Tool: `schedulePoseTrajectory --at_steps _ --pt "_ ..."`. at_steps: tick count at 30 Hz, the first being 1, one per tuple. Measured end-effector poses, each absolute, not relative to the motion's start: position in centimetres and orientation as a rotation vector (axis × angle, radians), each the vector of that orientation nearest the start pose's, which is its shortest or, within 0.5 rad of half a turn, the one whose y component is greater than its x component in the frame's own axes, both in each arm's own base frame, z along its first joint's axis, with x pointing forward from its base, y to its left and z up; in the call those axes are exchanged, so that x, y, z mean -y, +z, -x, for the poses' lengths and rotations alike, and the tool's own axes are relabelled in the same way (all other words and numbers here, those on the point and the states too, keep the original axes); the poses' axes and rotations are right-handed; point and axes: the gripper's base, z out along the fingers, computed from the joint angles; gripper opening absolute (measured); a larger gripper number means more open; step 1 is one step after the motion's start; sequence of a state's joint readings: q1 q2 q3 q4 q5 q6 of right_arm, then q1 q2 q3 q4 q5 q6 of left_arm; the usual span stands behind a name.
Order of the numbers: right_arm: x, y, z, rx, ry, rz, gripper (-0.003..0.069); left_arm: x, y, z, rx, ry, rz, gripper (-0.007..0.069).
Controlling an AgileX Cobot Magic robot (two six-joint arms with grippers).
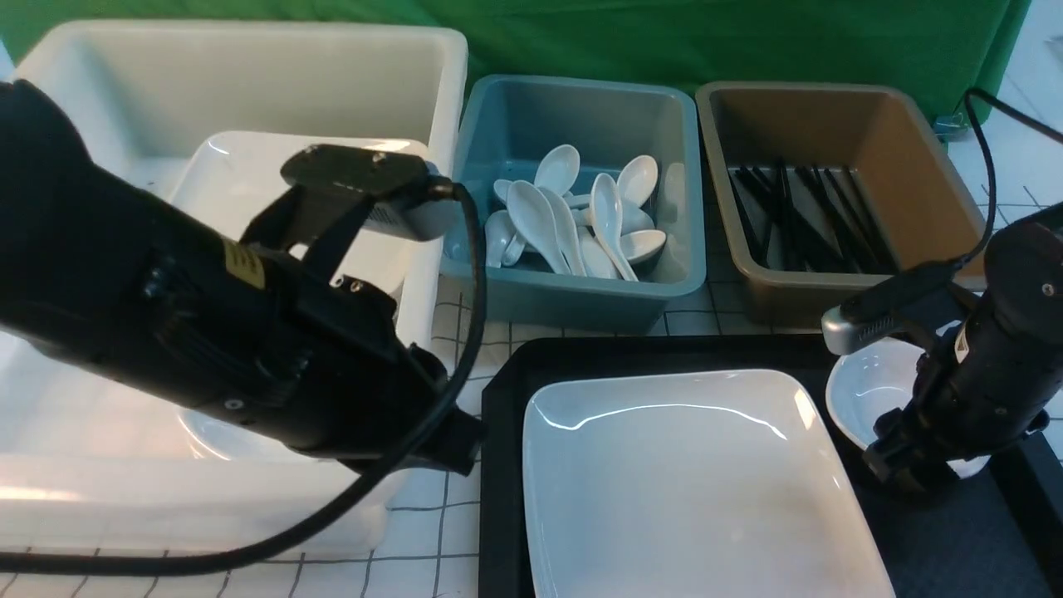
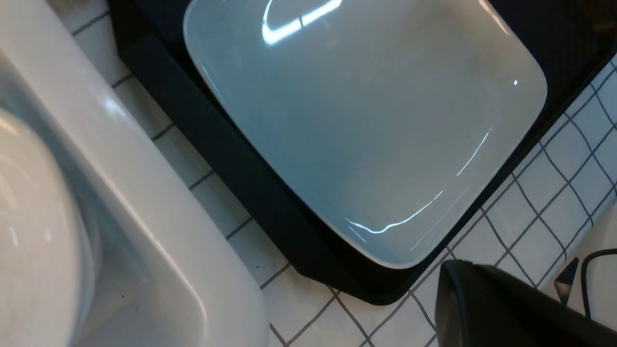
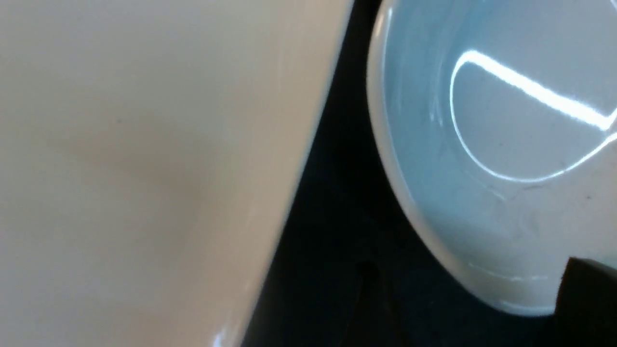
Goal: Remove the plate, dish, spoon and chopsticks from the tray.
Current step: Use the right arm to grab a small plate from the dinner plate, then use the right arm to put the small plate into the large storage box on the left
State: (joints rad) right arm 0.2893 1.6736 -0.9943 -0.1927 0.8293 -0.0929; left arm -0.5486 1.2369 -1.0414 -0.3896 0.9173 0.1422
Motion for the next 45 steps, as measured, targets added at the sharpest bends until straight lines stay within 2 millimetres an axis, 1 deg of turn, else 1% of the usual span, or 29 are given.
schedulePoseTrajectory --at_steps 1,2,6,10,13,15,17,19,22,23,26,27,28,30,31,33,35,36,37,38,39,40,41,42,43,45 --pt "-7.4 18.9 -29.3 -2.879 -0.203 0.738 0.0482 15.0 32.5 -19.4 -2.520 -0.632 -0.696 -0.0001" --pt "-7.5 18.1 -29.6 -2.882 -0.203 0.760 0.0482 15.1 32.5 -19.4 -2.517 -0.628 -0.693 -0.0001" --pt "-7.7 16.8 -30.2 -2.875 -0.200 0.783 0.0482 15.0 32.4 -19.5 -2.522 -0.614 -0.681 -0.0001" --pt "-7.7 16.5 -30.5 -2.854 -0.209 0.800 0.0470 15.0 32.4 -19.5 -2.523 -0.611 -0.678 -0.0001" --pt "-7.7 16.5 -30.8 -2.820 -0.230 0.834 0.0364 15.0 32.4 -19.5 -2.524 -0.611 -0.678 -0.0001" --pt "-7.7 16.5 -30.9 -2.796 -0.239 0.871 0.0247 15.0 32.4 -19.5 -2.524 -0.611 -0.678 -0.0001" --pt "-7.9 16.7 -31.0 -2.767 -0.240 0.901 0.0147 15.0 32.4 -19.5 -2.523 -0.611 -0.678 -0.0001" --pt "-8.0 17.0 -30.8 -2.763 -0.253 0.920 0.0124 15.0 32.5 -19.5 -2.519 -0.611 -0.675 -0.0001" --pt "-8.0 17.4 -30.5 -2.775 -0.265 0.934 0.0123 15.0 32.5 -19.6 -2.510 -0.612 -0.671 -0.0001" --pt "-8.2 17.9 -30.1 -2.785 -0.275 0.946 0.0113 15.0 32.5 -19.6 -2.506 -0.612 -0.667 -0.0001" --pt "-8.6 19.9 -29.1 -2.783 -0.287 0.937 0.0076 15.0 32.6 -19.7 -2.494 -0.614 -0.655 -0.0001" --pt "-9.0 21.2 -28.8 -2.767 -0.284 0.920 0.0058 15.1 32.6 -19.8 -2.486 -0.615 -0.644 -0.0001" --pt "-9.2 22.0 -28.5 -2.757 -0.279 0.913 0.0050 15.1 32.7 -19.9 -2.484 -0.614 -0.638 -0.0001" --pt "-9.9 24.2 -27.8 -2.726 -0.243 0.888 0.0044 15.0 32.7 -20.0 -2.473 -0.600 -0.631 -0.0001" --pt "-10.4 25.7 -27.5 -2.687 -0.214 0.876 0.0043 14.9 32.7 -20.1 -2.467 -0.585 -0.626 -0.0001" --pt "-11.6 29.7 -26.7 -2.560 -0.108 0.845 0.0043 14.6 32.9 -20.4 -2.470 -0.542 -0.591 -0.0001" --pt "-12.9 33.3 -26.2 -2.429 0.032 0.835 0.0043 13.8 33.4 -21.0 -2.475 -0.492 -0.547 -0.0001" --pt "-13.6 34.6 -26.0 -2.376 0.095 0.838 0.0043 13.3 33.6 -21.2 -2.481 -0.470 -0.531 -0.0001" --pt "-14.8 36.8 -25.7 -2.284 0.208 0.857 0.0043 12.5 34.2 -21.7 -2.485 -0.440 -0.490 -0.0001" --pt "-15.0 37.1 -25.6 -2.270 0.225 0.864 0.0043 12.3 34.4 -21.7 -2.483 -0.438 -0.485 -0.0001" --pt "-15.9 38.3 -25.4 -2.210 0.298 0.885 0.0043 11.6 34.8 -21.9 -2.481 -0.420 -0.456 -0.0001" --pt "-16.7 38.9 -25.3 -2.175 0.343 0.906 0.0043 11.2 35.3 -22.1 -2.472 -0.408 -0.437 -0.0001" --pt "-18.4 40.1 -25.2 -2.100 0.440 0.947 0.0043 9.8 36.2 -22.1 -2.453 -0.382 -0.386 -0.0001" --pt "-18.8 40.5 -25.1 -2.083 0.462 0.956 0.0043 9.5 36.5 -22.1 -2.446 -0.376 -0.372 -0.0001" --pt "-20.7 40.8 -25.3 -2.042 0.520 0.996 0.0043 8.2 37.4 -21.7 -2.412 -0.358 -0.322 -0.0001" --pt "-23.0 40.9 -25.6 -2.004 0.569 1.042 0.0043 6.2 38.3 -21.0 -2.385 -0.324 -0.234 -0.0001"
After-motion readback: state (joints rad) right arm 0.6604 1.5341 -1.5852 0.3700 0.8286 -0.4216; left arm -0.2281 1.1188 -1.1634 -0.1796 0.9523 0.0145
